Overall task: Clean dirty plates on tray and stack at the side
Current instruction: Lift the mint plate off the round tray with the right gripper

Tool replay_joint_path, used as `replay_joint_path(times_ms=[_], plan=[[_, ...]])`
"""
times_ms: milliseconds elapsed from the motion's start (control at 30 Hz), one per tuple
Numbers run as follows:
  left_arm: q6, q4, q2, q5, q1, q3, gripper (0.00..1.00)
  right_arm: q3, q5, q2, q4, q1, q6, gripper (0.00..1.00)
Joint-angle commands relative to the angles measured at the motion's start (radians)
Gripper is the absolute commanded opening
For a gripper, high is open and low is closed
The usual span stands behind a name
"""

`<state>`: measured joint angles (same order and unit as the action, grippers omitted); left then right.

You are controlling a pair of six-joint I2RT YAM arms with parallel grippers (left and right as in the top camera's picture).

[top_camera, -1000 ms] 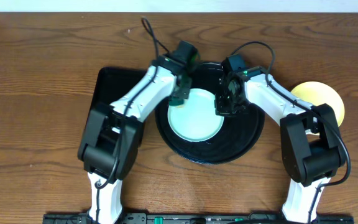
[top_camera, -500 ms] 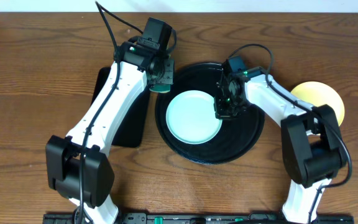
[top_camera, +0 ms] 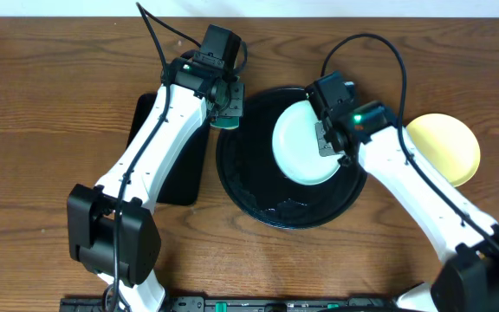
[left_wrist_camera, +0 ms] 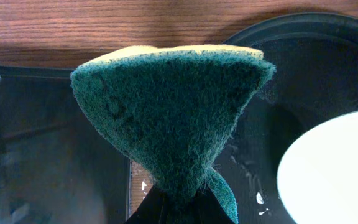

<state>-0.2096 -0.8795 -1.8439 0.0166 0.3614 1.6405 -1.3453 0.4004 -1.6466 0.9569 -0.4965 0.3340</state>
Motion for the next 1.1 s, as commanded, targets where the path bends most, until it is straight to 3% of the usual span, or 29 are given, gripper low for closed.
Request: replay_joint_path(times_ms=[0,667,1067], plan=[[-0.006,0.002,-0.001,-0.002,-0.002,0.003,0.08,-0.002,0.189,0.044,0.003,-0.034,0.040,0.01],[-0.006,0.002,-0.001,-0.002,-0.002,0.003,0.08,-0.002,0.814,0.050,0.070,-0.285,0.100,0.01],[-0.006,0.002,-0.002,-0.002,-0.002,0.003,0.08,-0.002,0.894,0.050,0.072,-0.304,0.108,0.01]])
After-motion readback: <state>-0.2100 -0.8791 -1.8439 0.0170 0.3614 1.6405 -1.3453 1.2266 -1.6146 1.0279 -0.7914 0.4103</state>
